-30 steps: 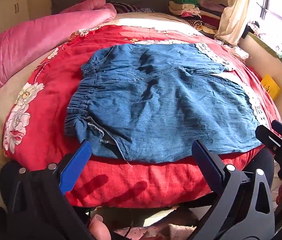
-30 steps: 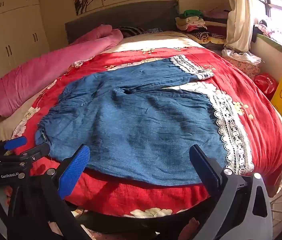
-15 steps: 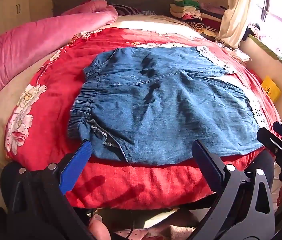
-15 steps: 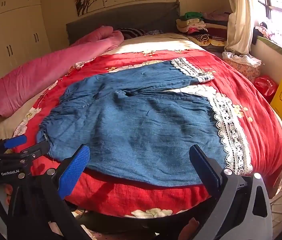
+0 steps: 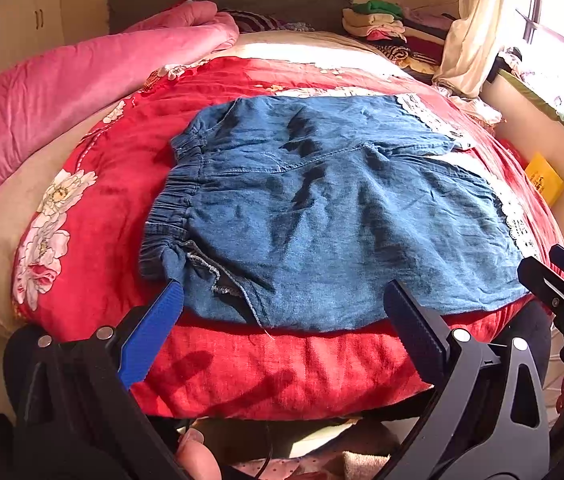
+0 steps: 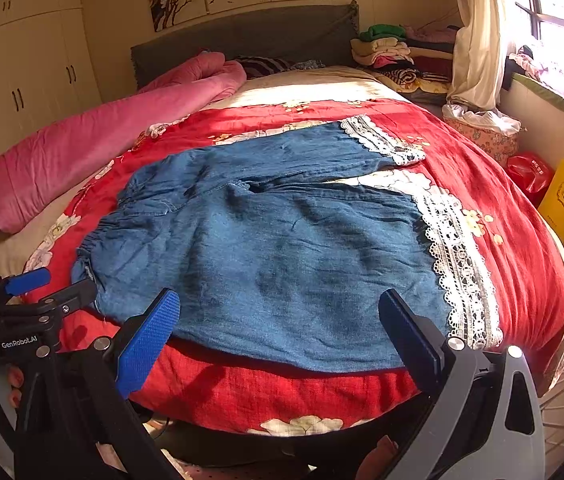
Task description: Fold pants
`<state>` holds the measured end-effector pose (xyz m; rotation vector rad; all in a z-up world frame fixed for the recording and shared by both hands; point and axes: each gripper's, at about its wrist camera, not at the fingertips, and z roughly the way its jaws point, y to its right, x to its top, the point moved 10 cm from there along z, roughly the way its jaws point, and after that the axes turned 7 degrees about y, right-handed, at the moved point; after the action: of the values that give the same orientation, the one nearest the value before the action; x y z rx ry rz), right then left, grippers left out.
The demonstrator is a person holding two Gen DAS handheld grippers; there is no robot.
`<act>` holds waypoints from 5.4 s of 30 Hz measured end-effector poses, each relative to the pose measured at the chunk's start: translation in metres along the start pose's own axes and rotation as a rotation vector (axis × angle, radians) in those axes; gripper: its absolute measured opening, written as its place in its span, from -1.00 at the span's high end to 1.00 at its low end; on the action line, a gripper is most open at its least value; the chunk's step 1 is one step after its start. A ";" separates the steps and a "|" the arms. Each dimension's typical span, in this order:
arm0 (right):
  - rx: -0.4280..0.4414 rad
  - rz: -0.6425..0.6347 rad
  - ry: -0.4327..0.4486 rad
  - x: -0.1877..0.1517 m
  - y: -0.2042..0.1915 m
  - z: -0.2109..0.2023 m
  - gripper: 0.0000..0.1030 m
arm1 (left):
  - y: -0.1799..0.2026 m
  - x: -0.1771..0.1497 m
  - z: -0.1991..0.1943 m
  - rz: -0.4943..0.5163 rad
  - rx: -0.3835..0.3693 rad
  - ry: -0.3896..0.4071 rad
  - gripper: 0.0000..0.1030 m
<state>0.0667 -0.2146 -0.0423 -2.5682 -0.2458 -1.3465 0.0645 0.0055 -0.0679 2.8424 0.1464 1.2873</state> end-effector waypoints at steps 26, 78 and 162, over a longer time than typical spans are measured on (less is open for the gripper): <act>-0.001 -0.007 -0.008 -0.002 -0.002 0.002 -0.92 | -0.003 0.002 -0.002 0.000 0.010 0.009 -0.83; 0.255 -0.336 -0.253 0.147 -0.067 0.269 -0.92 | -0.128 0.113 0.227 -0.029 -0.058 -0.169 0.01; 0.540 -0.289 -0.264 -0.052 -0.127 0.080 0.86 | -0.117 -0.002 0.015 0.288 -0.079 0.022 -0.33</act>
<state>0.0682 -0.0723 -0.1132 -2.2838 -0.9189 -0.8504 0.0653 0.1221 -0.0854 2.8598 -0.3184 1.3337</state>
